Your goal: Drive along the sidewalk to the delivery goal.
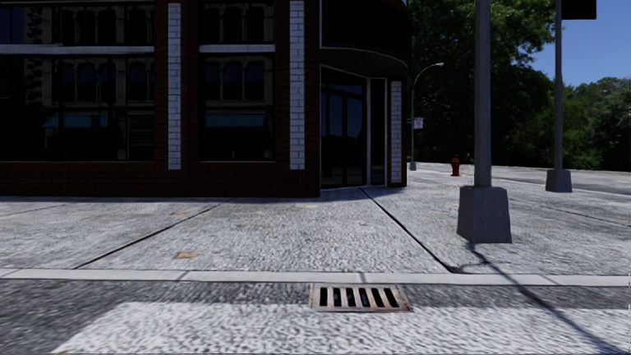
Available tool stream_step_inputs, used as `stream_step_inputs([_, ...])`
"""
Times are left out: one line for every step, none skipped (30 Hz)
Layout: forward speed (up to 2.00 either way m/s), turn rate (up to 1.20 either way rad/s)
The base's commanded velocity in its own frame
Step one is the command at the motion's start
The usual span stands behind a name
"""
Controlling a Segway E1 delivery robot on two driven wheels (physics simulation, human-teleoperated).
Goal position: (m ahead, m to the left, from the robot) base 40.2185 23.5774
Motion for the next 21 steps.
stream_step_inputs([2.00, -0.23])
stream_step_inputs([2.00, -0.24])
stream_step_inputs([2.00, -0.24])
stream_step_inputs([2.00, -0.27])
stream_step_inputs([2.00, -0.31])
stream_step_inputs([2.00, -0.37])
stream_step_inputs([2.00, -0.37])
stream_step_inputs([2.00, -0.38])
stream_step_inputs([2.00, -0.38])
stream_step_inputs([2.00, -0.38])
stream_step_inputs([2.00, -0.36])
stream_step_inputs([2.00, -0.15])
stream_step_inputs([1.86, -0.05])
stream_step_inputs([1.86, -0.05])
stream_step_inputs([1.70, 0.00])
stream_step_inputs([1.59, 0.00])
stream_step_inputs([1.55, 0.00])
stream_step_inputs([1.55, 0.00])
stream_step_inputs([1.54, 0.00])
stream_step_inputs([1.54, 0.00])
stream_step_inputs([1.54, 0.00])
